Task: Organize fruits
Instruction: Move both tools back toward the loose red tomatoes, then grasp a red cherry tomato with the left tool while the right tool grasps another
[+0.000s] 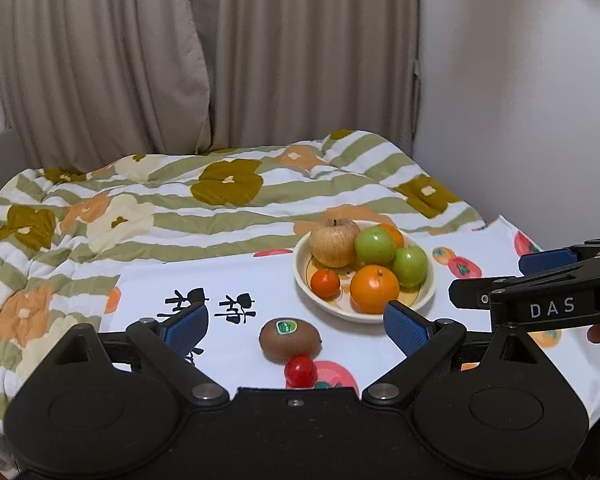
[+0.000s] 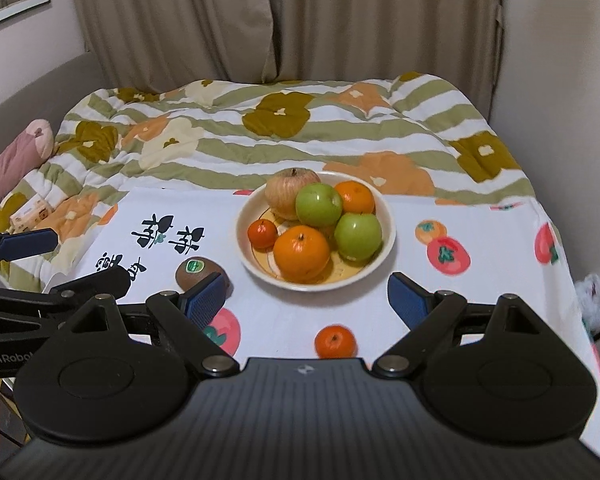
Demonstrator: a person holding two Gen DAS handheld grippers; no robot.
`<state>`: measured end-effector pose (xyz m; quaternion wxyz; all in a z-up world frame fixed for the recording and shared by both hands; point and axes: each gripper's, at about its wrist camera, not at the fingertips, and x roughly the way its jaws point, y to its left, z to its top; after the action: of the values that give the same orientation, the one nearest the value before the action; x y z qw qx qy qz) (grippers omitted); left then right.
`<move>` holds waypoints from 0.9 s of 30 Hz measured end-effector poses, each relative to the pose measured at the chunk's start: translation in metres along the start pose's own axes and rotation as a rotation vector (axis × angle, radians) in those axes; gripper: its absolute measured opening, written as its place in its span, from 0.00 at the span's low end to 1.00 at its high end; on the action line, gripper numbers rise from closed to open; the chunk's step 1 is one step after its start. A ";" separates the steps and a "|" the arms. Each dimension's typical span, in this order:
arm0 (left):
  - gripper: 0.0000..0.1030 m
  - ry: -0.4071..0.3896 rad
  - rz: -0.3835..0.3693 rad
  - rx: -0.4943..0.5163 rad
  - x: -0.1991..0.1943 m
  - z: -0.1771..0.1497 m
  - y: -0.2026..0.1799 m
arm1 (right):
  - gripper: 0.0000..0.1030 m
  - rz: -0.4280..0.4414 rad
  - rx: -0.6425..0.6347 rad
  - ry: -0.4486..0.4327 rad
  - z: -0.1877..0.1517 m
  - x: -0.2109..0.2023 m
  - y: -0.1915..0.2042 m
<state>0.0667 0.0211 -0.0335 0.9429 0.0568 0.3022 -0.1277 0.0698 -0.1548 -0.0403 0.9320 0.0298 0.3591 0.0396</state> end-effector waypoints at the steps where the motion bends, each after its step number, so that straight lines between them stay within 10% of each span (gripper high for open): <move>1: 0.94 0.000 -0.005 0.011 -0.001 -0.002 0.003 | 1.00 -0.005 0.011 0.001 -0.003 -0.001 0.002; 14: 0.92 0.078 -0.120 0.219 0.043 -0.034 0.023 | 1.00 -0.079 0.108 0.053 -0.064 0.020 0.017; 27: 0.60 0.203 -0.136 0.420 0.116 -0.057 0.003 | 0.96 -0.118 0.152 0.120 -0.096 0.058 0.012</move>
<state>0.1268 0.0104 -0.1478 0.8646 0.2436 0.3654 -0.2443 0.0476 -0.1347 -0.1497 0.9045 0.0768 0.4175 -0.0412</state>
